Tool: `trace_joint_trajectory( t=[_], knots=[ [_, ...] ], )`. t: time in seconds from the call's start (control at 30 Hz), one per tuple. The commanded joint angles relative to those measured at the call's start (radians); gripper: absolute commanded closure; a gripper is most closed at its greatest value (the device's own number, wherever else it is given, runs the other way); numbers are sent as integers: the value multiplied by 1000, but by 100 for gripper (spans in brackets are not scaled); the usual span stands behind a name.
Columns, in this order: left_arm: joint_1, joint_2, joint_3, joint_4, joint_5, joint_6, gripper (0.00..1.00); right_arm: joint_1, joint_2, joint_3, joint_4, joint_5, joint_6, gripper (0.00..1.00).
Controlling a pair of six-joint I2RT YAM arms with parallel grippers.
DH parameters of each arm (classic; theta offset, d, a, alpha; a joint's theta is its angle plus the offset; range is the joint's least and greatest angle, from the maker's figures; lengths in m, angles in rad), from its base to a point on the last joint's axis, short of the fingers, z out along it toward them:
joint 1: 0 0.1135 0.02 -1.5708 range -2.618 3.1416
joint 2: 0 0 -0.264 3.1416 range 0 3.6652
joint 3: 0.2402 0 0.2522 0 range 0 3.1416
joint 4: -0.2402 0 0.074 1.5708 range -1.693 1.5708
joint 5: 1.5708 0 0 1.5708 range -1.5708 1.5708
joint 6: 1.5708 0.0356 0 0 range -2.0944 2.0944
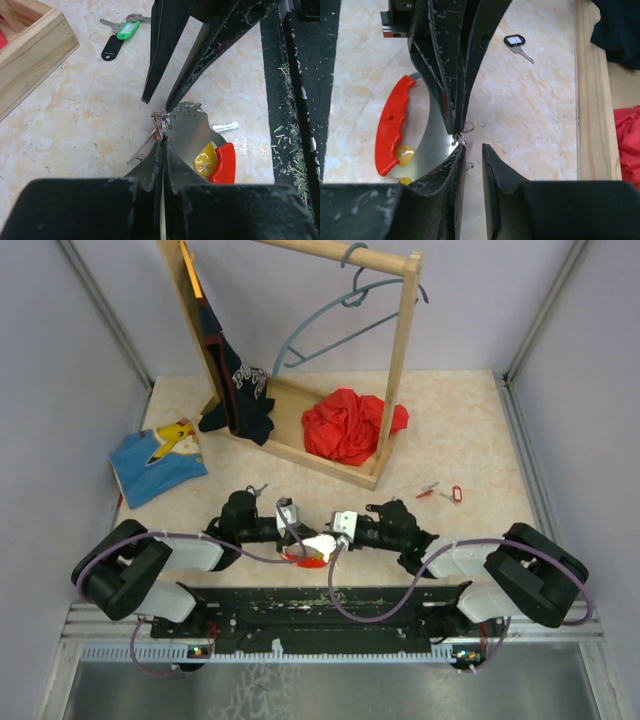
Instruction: Put the keys on the keyring
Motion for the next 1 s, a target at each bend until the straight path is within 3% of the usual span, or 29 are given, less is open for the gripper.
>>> trace_joint_trajectory(
  t=[0.0, 0.6, 0.97],
  knots=[
    [-5, -16, -10, 47, 2, -9, 100, -24, -22, -18, 82, 28, 21, 80],
    [-5, -28, -14, 44, -4, -16, 100, -36, 4, 31, -3, -95, 29, 78],
    [-5, -32, -15, 44, 4, -16, 100, -36, 71, 75, 37, -104, 43, 80]
  ],
)
